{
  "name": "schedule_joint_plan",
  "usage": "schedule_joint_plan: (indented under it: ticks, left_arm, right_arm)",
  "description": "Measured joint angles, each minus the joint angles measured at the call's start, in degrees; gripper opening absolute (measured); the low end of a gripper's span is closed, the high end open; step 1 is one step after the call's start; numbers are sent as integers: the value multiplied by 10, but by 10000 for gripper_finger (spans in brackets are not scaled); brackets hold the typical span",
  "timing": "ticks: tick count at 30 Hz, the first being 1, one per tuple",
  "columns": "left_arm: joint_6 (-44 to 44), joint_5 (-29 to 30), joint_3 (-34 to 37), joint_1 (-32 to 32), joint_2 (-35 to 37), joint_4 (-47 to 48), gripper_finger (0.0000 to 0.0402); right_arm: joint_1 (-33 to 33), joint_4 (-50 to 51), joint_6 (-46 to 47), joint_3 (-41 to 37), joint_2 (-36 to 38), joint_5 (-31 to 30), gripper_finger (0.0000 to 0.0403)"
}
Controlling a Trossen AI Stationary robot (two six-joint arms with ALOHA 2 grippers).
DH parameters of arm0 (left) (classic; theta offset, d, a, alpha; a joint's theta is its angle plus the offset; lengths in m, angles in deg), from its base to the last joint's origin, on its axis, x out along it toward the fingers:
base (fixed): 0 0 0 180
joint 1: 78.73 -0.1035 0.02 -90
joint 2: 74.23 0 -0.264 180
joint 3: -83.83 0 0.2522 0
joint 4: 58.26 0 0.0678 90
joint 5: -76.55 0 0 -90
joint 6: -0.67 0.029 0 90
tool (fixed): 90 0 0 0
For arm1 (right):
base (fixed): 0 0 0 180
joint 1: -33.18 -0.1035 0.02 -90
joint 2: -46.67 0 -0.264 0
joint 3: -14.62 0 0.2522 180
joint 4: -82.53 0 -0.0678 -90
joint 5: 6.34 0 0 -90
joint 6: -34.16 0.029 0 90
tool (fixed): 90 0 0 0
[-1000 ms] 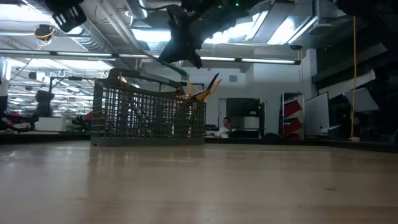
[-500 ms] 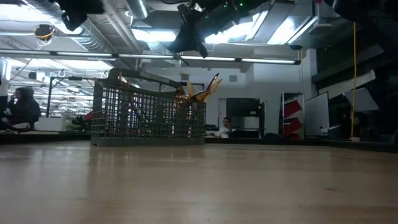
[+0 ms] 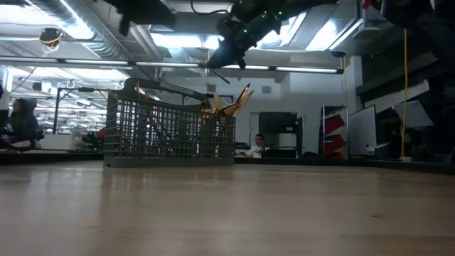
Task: Sort silverware
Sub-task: Put the green-gold table knife into the silverware basket
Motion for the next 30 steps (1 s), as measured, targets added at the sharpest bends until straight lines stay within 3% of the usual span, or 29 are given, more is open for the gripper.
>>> schedule_joint_plan:
  ticks: [7, 11, 30]
  left_arm:
    - [-18, 0, 0, -77, -108, -167, 40]
    - [-9, 0, 0, -126, -135, -231, 40]
    - [-110, 9, 0, -346, -185, -234, 40]
  right_arm:
    - [11, 0, -39, 0, 0, 6, 40]
    - [11, 1, -63, 0, 0, 6, 40]
    - [9, 6, -114, -16, 0, 6, 40]
